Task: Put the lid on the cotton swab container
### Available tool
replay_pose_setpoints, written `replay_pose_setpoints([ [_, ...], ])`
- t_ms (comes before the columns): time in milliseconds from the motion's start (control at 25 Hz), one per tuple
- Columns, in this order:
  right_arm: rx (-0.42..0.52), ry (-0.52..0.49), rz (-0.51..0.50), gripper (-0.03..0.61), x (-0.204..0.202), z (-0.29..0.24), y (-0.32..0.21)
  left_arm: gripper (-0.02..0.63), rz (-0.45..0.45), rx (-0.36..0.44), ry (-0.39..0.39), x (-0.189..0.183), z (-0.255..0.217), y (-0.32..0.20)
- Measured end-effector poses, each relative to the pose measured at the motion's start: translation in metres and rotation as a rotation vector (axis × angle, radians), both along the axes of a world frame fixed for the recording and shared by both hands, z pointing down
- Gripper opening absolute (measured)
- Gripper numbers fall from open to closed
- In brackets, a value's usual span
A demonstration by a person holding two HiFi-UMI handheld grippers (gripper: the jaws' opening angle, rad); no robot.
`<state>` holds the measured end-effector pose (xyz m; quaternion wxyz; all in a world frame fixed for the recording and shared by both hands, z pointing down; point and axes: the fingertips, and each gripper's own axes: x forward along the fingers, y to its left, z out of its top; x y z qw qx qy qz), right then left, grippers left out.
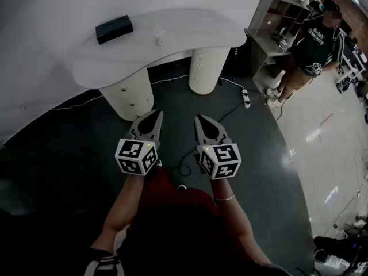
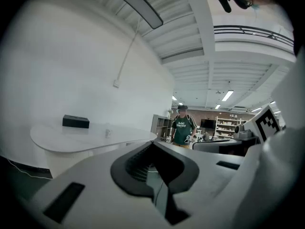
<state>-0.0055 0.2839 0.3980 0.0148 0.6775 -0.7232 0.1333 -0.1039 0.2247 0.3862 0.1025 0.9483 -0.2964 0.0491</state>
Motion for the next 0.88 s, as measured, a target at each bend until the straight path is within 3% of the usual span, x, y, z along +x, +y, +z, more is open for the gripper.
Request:
replay_pose_setpoints([
  [560,0.015,-0.012,-0.034,0.015,-0.002,0.001,0.012,0.026,-0.034,0.0,-0.023,-0.001,0.001,0.013],
  [880,0.004,-0.028,-0.043,0.017,0.006,0.005,-0.005,0.026,-0.051,-0.003,-0.03,0.005,0.004,-0.008],
])
